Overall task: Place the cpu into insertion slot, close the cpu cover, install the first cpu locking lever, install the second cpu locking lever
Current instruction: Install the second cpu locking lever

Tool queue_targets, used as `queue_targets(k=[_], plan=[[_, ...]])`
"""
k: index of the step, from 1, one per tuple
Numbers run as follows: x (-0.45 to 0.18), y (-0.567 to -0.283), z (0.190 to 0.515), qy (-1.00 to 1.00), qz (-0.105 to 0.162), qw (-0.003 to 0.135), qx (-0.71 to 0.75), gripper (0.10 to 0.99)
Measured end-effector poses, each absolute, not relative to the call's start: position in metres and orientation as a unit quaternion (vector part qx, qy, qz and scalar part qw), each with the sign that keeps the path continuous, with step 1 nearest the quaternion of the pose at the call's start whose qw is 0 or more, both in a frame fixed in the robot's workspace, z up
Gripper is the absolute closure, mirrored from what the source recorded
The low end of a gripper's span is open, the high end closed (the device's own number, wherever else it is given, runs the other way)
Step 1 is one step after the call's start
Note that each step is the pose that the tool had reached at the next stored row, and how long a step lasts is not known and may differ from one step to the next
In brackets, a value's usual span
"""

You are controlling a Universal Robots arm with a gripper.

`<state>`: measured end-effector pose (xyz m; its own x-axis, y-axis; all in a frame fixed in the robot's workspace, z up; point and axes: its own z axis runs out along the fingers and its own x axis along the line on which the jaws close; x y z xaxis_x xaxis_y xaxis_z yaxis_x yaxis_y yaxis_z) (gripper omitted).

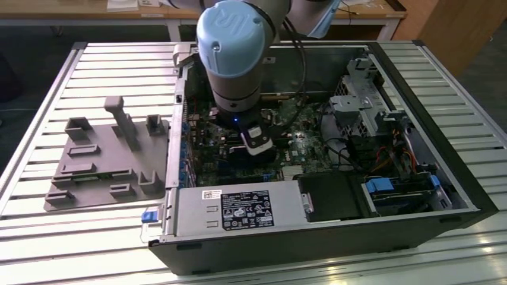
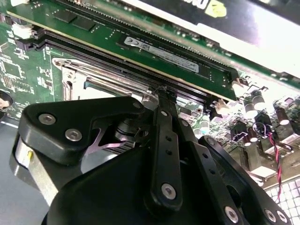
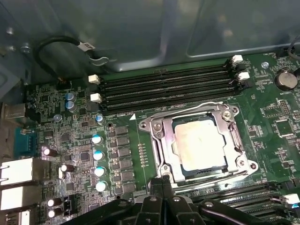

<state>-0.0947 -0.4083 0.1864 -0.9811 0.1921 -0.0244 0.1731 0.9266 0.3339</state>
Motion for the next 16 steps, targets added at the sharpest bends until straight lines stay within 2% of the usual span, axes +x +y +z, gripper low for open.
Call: queue_targets(k=[8,16], plan=[[-0.099,-0.407,0.188,0.981,0.168,0.029,0.093,0.98],[-0.099,-0.407,0.209,0.982,0.16,0.03,0.093,0.98]])
